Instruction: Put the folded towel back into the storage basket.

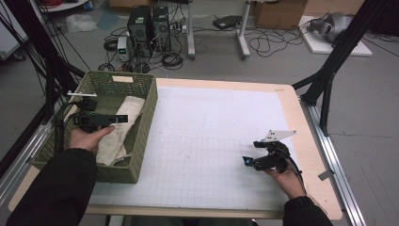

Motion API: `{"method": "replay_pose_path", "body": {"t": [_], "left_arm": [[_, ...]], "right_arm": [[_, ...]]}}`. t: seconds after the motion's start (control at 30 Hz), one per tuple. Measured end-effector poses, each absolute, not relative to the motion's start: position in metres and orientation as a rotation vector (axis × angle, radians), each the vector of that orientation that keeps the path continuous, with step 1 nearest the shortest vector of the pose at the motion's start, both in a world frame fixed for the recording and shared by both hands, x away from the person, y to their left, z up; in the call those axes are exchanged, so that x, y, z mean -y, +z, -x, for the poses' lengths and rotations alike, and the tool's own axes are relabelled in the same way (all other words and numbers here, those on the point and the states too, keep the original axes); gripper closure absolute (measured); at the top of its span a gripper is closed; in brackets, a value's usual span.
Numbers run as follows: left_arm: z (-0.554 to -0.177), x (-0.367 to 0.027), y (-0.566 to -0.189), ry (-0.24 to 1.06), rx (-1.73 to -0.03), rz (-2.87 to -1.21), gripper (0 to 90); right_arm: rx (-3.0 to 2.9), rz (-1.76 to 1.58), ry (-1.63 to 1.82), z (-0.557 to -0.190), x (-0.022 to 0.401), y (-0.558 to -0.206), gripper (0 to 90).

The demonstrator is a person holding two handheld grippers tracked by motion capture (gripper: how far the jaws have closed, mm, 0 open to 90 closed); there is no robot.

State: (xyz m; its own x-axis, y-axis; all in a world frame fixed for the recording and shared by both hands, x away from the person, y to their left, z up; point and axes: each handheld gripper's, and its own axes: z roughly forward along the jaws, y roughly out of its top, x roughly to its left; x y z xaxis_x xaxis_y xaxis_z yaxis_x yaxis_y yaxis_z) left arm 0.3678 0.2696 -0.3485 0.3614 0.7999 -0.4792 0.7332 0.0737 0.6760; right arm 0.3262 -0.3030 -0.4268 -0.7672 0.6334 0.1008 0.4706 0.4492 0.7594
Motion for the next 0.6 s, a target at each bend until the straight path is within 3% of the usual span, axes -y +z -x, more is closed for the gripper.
{"method": "replay_pose_path", "body": {"t": [0.6], "left_arm": [[-0.3656,-0.2644,-0.3443,0.065,-1.324,-1.605,36.4]], "right_arm": [[-2.492,-0.963,1.226,-0.3261,0.304,-0.4258,15.2]]}}
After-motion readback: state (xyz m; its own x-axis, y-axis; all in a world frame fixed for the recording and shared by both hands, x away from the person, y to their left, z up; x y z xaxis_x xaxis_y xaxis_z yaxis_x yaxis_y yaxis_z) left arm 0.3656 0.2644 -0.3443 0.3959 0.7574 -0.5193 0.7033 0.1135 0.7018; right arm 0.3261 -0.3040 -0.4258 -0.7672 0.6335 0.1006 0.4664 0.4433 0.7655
